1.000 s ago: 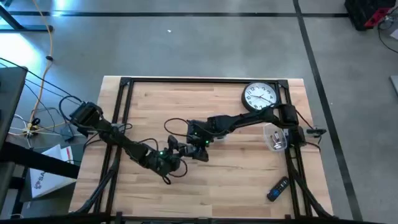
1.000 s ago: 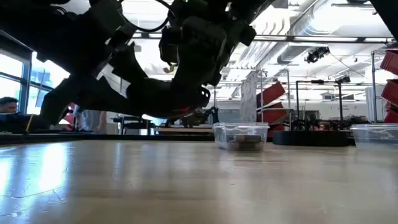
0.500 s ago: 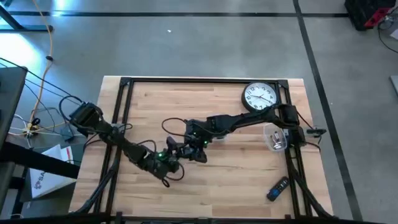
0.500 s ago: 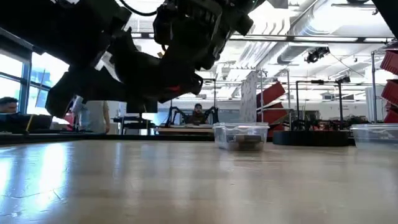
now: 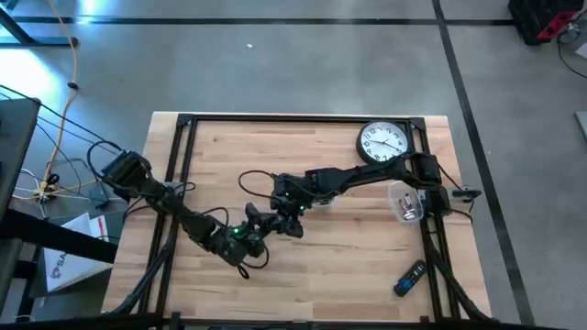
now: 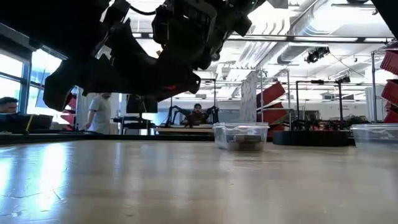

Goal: Insert battery
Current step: Insert the brown battery into the mouse's battery compartment

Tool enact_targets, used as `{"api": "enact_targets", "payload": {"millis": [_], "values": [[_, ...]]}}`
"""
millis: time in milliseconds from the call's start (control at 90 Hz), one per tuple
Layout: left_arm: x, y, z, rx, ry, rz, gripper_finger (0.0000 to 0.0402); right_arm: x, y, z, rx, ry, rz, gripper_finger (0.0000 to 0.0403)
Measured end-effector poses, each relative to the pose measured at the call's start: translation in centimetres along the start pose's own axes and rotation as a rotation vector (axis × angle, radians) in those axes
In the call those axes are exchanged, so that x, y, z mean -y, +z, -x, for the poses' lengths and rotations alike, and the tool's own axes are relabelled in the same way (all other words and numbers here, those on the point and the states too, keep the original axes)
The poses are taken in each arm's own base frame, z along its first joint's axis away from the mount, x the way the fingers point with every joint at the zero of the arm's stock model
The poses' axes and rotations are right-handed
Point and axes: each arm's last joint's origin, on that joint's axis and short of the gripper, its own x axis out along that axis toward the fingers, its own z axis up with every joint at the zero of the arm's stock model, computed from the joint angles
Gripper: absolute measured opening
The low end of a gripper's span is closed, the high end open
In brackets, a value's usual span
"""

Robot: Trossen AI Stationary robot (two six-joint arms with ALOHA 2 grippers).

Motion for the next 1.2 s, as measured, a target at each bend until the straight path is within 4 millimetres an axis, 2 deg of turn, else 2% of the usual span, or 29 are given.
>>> {"api": "enact_targets", "payload": {"millis": [133,333,511,656,811,900,1000,1089,1200], "values": [[0.0,0.0,0.0,-0.004,0.0,0.016,0.0146,0.0,0.0,0.0,0.0,0.001,0.007,0.0248],[0.0,-0.1,0.0,-0.012,0.01,0.038,0.0145,0.0,0.0,0.0,0.002,0.004,0.047,0.0259],[-0.2,0.1,0.0,-0.003,0.022,0.111,0.0145,0.0,-0.1,0.1,-0.007,-0.031,0.11,0.0304],[-0.7,-0.1,0.0,-0.017,0.02,0.189,0.0145,-0.5,0.2,1.7,-0.012,-0.137,0.185,0.0348],[-2.0,-0.9,-0.5,-0.049,-0.043,0.334,0.0145,-2.1,0.5,4.1,-0.019,-0.336,0.31,0.0373],[-3.3,-1.8,-1.2,-0.078,-0.102,0.448,0.0144,-3.6,0.5,4.7,-0.033,-0.477,0.429,0.0374],[-4.8,-3.1,-2.4,-0.133,-0.189,0.634,0.0144,-5.1,0.3,4.6,-0.061,-0.642,0.553,0.0372],[-6.1,-4.0,-3.4,-0.158,-0.237,0.791,0.0144,-6.1,0.3,4.0,-0.049,-0.793,0.588,0.0369],[-7.4,-5.0,-4.6,-0.178,-0.329,0.958,0.0144,-6.4,0.3,3.7,-0.018,-0.794,0.552,0.0367]]}}
